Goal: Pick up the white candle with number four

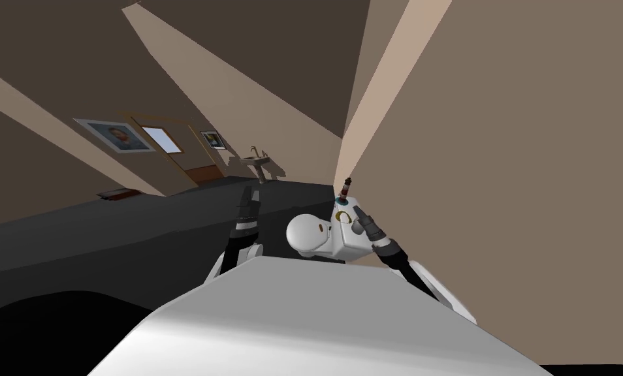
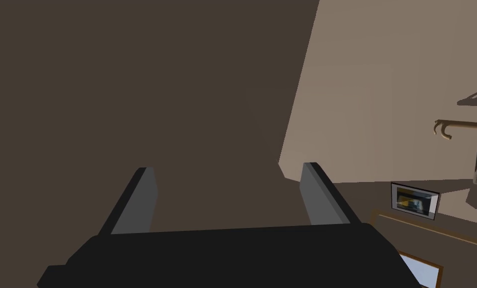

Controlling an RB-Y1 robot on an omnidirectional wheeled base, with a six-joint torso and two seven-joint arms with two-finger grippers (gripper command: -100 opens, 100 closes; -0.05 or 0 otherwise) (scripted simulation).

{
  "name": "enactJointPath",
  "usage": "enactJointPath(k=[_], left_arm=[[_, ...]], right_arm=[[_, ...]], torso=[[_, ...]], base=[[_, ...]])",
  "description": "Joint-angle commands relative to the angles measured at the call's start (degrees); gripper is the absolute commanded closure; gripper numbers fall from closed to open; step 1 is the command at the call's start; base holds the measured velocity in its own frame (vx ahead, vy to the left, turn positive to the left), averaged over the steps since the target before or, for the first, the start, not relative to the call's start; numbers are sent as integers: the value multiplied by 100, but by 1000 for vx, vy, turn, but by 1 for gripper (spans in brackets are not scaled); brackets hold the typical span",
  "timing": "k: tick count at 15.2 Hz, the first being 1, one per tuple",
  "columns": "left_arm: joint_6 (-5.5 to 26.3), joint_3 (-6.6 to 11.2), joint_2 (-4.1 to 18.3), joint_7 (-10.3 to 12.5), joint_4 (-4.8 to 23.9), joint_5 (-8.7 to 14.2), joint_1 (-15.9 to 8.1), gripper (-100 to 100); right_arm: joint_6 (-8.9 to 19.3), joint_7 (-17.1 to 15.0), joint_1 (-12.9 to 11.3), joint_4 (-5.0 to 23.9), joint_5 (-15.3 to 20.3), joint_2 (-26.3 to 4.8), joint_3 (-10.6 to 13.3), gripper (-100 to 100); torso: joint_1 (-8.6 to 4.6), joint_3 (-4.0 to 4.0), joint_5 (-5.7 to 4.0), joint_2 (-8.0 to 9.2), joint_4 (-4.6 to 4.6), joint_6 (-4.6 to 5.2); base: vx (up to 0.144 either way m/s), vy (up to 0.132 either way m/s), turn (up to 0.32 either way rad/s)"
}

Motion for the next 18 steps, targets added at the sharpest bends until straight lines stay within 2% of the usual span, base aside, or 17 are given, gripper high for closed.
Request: enactJointPath(k=[1, 2, 4, 5, 6, 8, 9, 11, 12, 14, 15, 17, 18], left_arm=[[0, 0, 0, 0, 0, 0, 0, 0], [0, 0, 0, 0, 0, 0, 0, 0], [0, 0, 0, 0, 0, 0, 0, 0], [0, 0, 0, 0, 0, 0, 0, 0], [0, 0, 0, 0, 0, 0, 0, 0], [0, 0, 0, 0, 0, 0, 0, 0], [0, 0, 0, 0, 0, 0, 0, 0], [0, 0, 0, 0, 0, 0, 0, 0], [0, 0, 0, 0, 0, 0, 0, 0], [0, 0, 0, 0, 0, 0, 0, 0], [0, 0, 0, 0, 0, 0, 0, 0], [0, 0, 0, 0, 0, 0, 0, 0], [0, 0, 0, 0, 0, 0, 0, 0]], right_arm=[[-23, -20, -15, 69, -3, -266, 27, -100], [-53, -50, 29, 162, 13, -407, 136, -100], [-53, -50, 29, 162, 13, -651, 136, -100], [-53, -50, 29, 162, 13, -666, 136, -100], [-84, -80, 75, 259, 30, -869, 249, -100], [-84, -80, 75, 259, 30, -1075, 249, -100], [-116, -112, 122, 360, 49, -1244, 365, -100], [-116, -112, 122, 360, 49, -1492, 365, -100], [-147, -144, 171, 464, 68, -1625, 484, -100], [-147, -144, 171, 464, 68, -1915, 484, -100], [-179, -176, 221, 570, 88, -2060, 604, -100], [-179, -176, 221, 570, 88, -2341, 604, -100], [-179, -176, 221, 570, 88, -2343, 604, -100]], torso=[[0, 0, 0, 0, 0, 0], [-4, 0, 0, 0, 0, 1], [-1, -3, 0, -6, -1, 0], [-3, -2, 0, -3, -1, 1], [-8, 2, -1, 5, 0, 1], [-5, 3, -1, 5, 1, 0], [-6, 3, -1, 6, 1, 1], [-1, -1, 0, -2, -1, 0], [-4, -1, 0, -1, -1, 1], [2, -4, 1, -7, -2, 0], [-2, -3, 0, -4, -1, 1], [-2, -2, -1, -2, -1, 0], [-4, -2, 0, -2, -1, 0]], base=[[47, 49, 21], [62, 59, 70], [60, 63, 42], [22, 35, -4], [26, 46, 61], [40, 56, 51], [54, 60, 72], [61, 57, 44], [63, 68, 76], [63, 63, 44], [43, 54, 69], [57, 57, 52], [30, 30, -2]])
